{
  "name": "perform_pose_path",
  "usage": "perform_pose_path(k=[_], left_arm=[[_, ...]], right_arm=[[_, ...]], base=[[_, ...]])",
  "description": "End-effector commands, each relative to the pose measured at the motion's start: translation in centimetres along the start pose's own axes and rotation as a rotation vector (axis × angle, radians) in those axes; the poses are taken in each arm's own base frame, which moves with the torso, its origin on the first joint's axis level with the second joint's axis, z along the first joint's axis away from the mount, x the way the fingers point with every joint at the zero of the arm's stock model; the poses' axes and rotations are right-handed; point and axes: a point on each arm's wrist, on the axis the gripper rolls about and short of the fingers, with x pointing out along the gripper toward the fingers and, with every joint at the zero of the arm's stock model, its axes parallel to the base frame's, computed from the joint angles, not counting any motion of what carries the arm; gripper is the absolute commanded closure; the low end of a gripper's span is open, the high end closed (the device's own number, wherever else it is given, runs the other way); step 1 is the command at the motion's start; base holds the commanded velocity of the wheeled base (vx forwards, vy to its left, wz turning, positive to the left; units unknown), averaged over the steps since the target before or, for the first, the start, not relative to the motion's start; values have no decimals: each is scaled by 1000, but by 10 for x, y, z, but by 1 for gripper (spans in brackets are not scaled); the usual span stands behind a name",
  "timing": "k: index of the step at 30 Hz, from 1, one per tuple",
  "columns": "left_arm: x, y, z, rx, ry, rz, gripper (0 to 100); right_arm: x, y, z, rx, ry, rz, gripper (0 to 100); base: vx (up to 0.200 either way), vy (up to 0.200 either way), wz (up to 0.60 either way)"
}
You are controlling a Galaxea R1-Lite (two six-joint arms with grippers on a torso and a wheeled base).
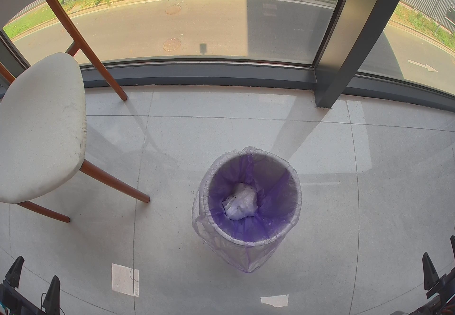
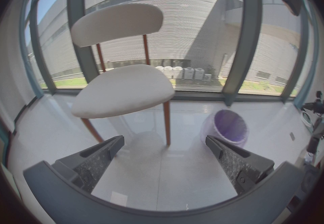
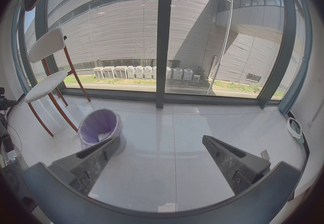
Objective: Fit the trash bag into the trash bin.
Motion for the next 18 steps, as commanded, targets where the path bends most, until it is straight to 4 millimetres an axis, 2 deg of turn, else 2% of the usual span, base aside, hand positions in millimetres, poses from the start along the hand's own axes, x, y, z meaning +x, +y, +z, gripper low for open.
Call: perform_pose_path(k=[1, 3, 10, 13, 18], left_arm=[[3, -1, -7, 17, 2, -43, 0], [3, 0, -7, -42, 1, 13, 0], [3, 0, -7, 17, 1, -3, 0], [3, -1, -7, 18, 1, -16, 0], [3, -1, -7, 20, 1, -16, 0]], right_arm=[[2, 0, -4, 8, 21, -8, 0], [1, 0, -4, -9, 19, 16, 0], [2, 1, -4, -30, 16, 37, 0], [-1, -2, -5, -41, -18, 166, 0], [-5, -1, -6, -5, -63, 88, 0]], base=[[0, 0, 0], [0, 0, 0], [0, 0, 0], [0, 0, 0], [0, 0, 0]])
